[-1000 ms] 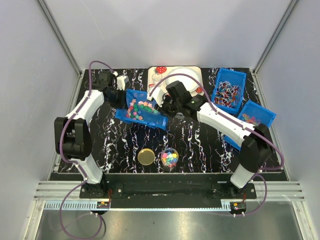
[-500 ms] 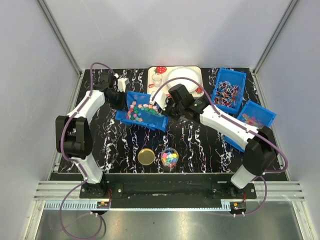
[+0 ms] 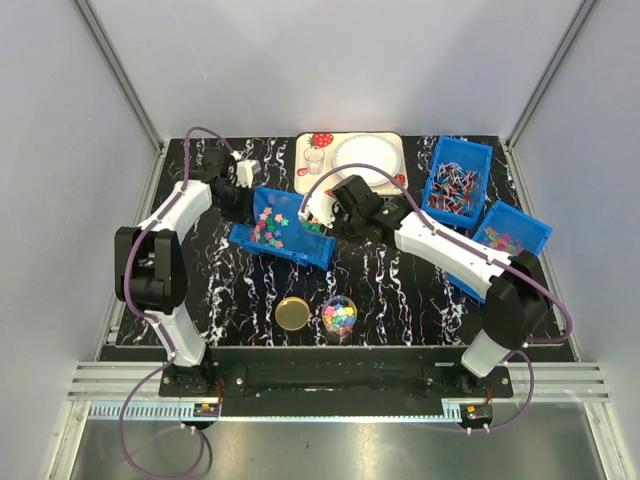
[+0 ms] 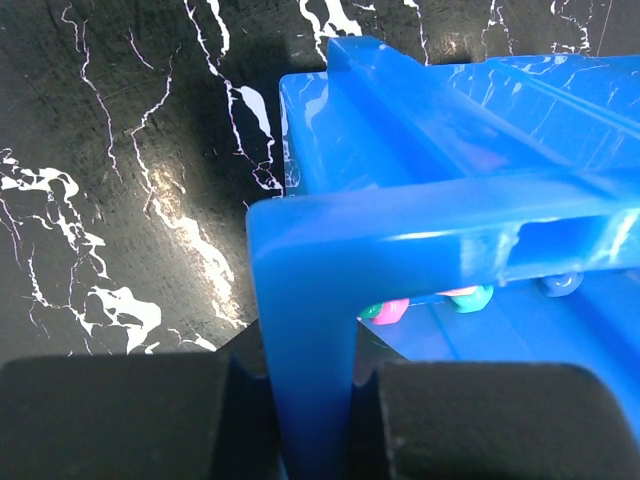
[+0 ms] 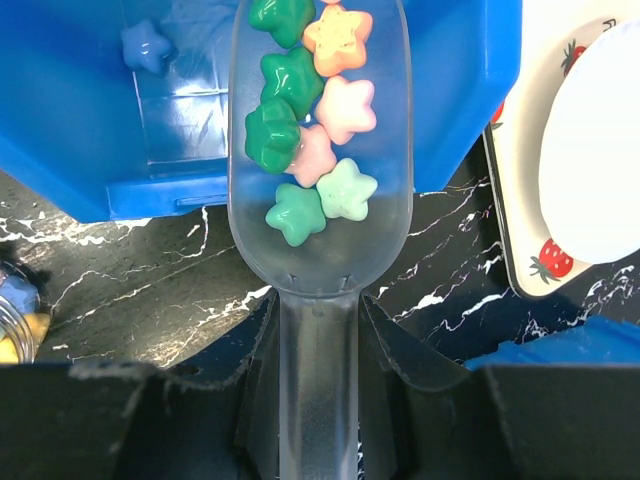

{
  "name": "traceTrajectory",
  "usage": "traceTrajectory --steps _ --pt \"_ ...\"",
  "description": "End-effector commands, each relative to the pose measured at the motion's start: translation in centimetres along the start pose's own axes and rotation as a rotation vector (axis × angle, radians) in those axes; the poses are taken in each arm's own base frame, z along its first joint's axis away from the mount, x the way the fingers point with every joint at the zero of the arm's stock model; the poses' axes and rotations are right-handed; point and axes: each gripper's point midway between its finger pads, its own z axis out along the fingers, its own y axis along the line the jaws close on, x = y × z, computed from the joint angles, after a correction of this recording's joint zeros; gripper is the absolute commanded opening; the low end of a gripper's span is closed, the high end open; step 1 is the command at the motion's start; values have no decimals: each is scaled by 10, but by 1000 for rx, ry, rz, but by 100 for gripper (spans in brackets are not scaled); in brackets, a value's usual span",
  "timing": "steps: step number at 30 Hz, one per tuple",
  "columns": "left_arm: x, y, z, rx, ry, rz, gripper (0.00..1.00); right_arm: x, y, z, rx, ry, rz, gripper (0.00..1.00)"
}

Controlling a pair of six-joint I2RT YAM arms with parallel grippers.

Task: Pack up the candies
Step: Scoop the fake candies from the storage box.

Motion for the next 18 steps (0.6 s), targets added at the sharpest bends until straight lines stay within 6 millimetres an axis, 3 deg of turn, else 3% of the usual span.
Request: traceTrajectory --steps 1,4,10,18 --pt "-22 -14 -11 63 -93 16 0 -14 -13 -14 62 -19 -21 0" --pt "-18 -15 -12 66 -92 18 0 -19 -13 -23 58 -40 -23 0" --pt "-14 -11 -7 51 -78 8 0 -7 15 -21 20 105 -161 0" --pt "-13 -11 -7 48 -76 6 0 -12 17 -34 33 126 -212 0"
